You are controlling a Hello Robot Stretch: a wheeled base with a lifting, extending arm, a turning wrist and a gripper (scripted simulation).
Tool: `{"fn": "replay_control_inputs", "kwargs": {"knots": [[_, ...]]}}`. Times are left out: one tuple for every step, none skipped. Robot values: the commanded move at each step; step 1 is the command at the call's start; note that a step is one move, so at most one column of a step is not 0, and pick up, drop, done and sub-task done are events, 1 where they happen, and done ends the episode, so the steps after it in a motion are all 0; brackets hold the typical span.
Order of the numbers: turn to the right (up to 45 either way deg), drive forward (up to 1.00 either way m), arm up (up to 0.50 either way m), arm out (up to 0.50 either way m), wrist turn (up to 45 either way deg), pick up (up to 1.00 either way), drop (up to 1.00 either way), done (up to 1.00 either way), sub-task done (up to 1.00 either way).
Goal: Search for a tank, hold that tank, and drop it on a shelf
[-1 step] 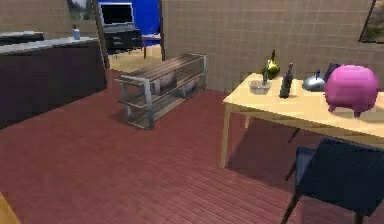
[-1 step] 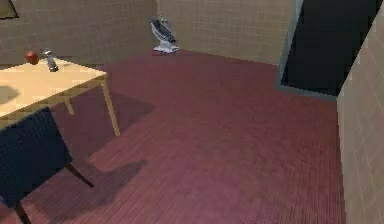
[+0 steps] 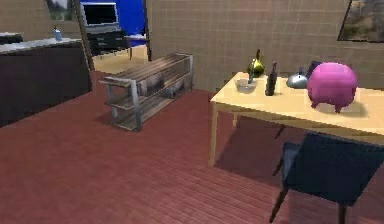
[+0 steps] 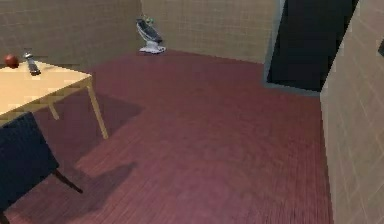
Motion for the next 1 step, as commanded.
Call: {"fn": "replay_control_inputs", "kwargs": {"knots": [[0.0, 0.65, 0.00, 0.00, 0.0, 0.00, 0.00, 0.00, 0.00]]}}
